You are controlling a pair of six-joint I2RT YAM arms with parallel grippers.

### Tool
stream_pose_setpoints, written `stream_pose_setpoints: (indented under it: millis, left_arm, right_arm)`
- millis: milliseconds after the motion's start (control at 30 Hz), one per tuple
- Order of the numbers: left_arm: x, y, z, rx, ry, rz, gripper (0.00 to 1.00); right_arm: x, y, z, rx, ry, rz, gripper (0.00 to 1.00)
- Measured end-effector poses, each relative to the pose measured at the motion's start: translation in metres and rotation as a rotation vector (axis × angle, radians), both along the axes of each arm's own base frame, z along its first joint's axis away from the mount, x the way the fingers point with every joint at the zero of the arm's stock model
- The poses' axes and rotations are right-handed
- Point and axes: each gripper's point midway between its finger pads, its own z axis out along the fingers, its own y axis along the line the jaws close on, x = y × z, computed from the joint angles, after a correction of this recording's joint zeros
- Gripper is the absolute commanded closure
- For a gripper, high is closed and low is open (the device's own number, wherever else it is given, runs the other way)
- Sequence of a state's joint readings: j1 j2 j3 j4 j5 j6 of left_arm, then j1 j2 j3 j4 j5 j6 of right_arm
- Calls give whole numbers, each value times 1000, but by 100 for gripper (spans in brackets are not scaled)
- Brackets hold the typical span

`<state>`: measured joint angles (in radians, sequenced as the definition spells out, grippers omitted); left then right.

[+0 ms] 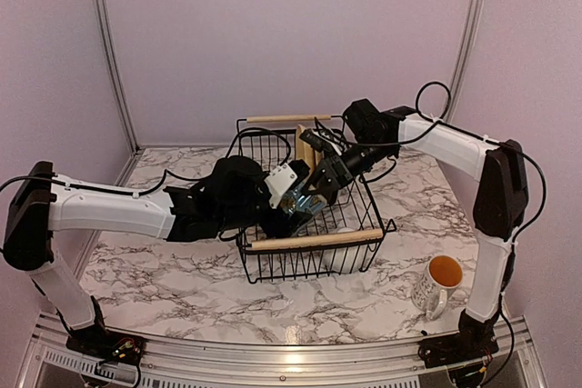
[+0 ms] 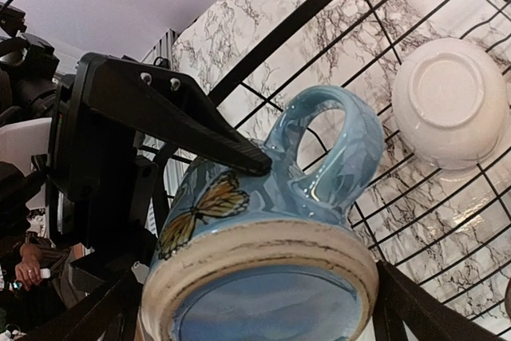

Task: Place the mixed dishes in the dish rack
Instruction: Pass from the left arm to the right, then turn the cup upside down over the dish rack.

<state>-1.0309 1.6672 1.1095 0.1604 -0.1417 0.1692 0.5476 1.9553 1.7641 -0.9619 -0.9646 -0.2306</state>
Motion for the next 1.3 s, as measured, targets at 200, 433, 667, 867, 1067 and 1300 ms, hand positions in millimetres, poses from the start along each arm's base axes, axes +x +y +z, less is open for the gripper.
stream_pose_setpoints:
  millis: [200,433,667,867,1067,1300]
  left_arm:
    - [0,1,-2,11,-10,6,76]
    - [3,5,-4,21,-20,33,30]
    - [6,10,-2,18,-2,82,1]
    - [-8,38,46,-101,-23,114,1]
    - [-27,78,95,-239,-55,146,1]
    - [-37,116,102,-290,-49,222,1]
  right_arm:
    - [1,0,-2,0,-4,-3,53]
    - [3,2,-3,-16,-47,2,75]
    - [10,6,2,-64,-132,-9,80]
    - [15,1,-15,-193,-223,-26,83]
    - [21,-4,-31,-325,-330,-35,85]
    - [24,-1,-37,-440,-465,-17,87]
